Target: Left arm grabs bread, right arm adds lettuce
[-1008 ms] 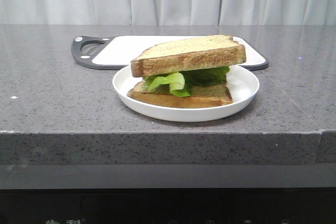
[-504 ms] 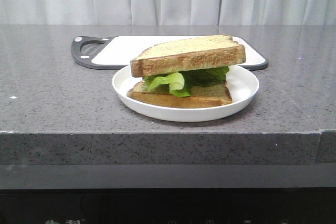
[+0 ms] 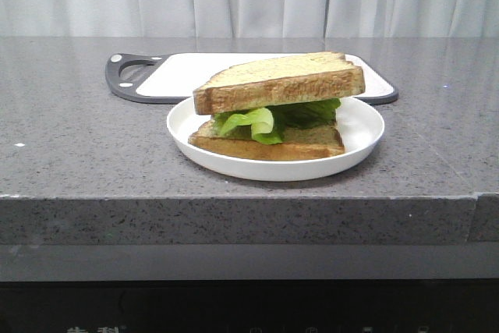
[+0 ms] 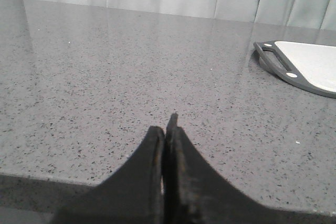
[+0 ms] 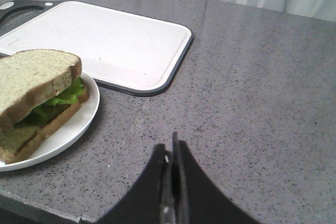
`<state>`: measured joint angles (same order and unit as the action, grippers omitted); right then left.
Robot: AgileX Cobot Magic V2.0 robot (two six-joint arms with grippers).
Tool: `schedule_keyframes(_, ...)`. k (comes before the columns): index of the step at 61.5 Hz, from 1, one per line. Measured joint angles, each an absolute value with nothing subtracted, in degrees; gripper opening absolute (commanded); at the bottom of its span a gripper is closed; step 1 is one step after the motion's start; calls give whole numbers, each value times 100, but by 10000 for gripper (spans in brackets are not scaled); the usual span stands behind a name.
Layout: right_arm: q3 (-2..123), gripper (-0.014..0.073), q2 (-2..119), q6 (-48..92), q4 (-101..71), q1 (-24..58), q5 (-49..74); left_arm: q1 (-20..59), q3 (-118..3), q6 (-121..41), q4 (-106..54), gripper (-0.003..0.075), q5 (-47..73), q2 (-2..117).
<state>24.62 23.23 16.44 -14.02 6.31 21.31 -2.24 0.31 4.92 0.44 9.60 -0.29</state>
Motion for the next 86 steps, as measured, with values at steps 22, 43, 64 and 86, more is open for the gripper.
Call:
schedule_keyframes(22,2245,-69,2323,1444,-1110,631,1635,-224,31,492,44,-19,960,-29)
schedule_keyframes(43,1119,-69,1582,186,-197,258,1088,-224,31,492,44,-19,960,-29)
schedule_keyframes(64,45,-69,-28,159,-101,235,1055,-224,31,492,44,-19,960,-29)
schedule_keyframes(86,-151,-69,-53,155,-101,235,1090,-224,31,492,44,-19,949,-29)
